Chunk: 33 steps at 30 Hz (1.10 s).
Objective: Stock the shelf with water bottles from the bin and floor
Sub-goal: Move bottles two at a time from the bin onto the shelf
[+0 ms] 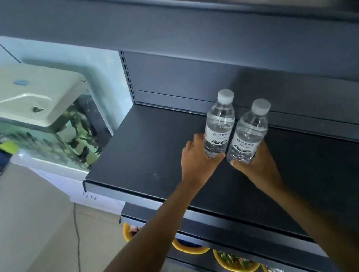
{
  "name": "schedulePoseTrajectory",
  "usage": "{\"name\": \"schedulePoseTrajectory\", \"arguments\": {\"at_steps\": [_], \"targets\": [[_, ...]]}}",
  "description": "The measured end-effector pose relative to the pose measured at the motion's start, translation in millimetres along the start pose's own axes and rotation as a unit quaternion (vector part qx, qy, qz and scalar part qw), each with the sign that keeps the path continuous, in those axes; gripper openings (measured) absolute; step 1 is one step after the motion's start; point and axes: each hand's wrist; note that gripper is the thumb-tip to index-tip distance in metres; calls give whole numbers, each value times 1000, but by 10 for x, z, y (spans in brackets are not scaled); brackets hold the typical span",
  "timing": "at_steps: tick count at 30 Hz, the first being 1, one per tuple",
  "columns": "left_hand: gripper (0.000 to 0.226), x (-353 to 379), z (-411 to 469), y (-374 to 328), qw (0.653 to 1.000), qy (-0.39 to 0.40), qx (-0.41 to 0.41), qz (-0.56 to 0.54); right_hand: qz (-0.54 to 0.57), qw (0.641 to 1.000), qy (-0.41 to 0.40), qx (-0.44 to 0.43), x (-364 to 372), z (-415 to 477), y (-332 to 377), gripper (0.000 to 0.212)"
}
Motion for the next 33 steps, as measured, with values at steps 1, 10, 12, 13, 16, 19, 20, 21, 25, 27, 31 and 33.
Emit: {"name": "schedulePoseTrajectory", "arguments": {"at_steps": [1,10,12,13,16,19,20,21,25,27,31,33], "targets": [[60,-54,38,61,1000,-9,-6,8,-5,1000,3,-8,79,47,59,77],[57,-651,584,763,989,-60,-94,101,3,999,28,-29,908,503,724,58],[58,-795,694,865,984,-72,-121,110,0,999,38,-23,1076,591,888,65],[59,-864,747,903,982,-79,-137,104,-2,999,48,-23,1152,634,974,70],[64,-1016,916,1014,979,-90,-169,72,-12,997,70,-33,1341,773,1211,69],[70,-1087,1049,1163,977,-85,-183,69,-40,994,85,-47,1433,869,1441,50],[68,-1104,1079,1203,977,-83,-185,66,-47,994,90,-42,1458,908,1494,45],[66,-1110,1112,1256,978,-81,-186,57,-53,993,94,-41,1479,949,1541,44],[51,-1133,1216,1389,980,-77,-183,30,-40,992,115,-16,1557,1139,1603,37],[46,-1131,1257,1430,979,-73,-186,37,-23,993,114,9,1602,1231,1588,36],[48,-1097,1301,1472,977,-74,-185,77,3,994,100,48,1710,1350,1589,46],[50,-1046,1291,1499,974,-94,-179,98,19,994,88,67,1761,1402,1595,46]]}}
Point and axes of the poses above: each hand's wrist, its own z-axis towards the middle knuckle, its own x-axis out of the palm, y = z × x, and after that the axes turned 12 degrees about x, right-handed
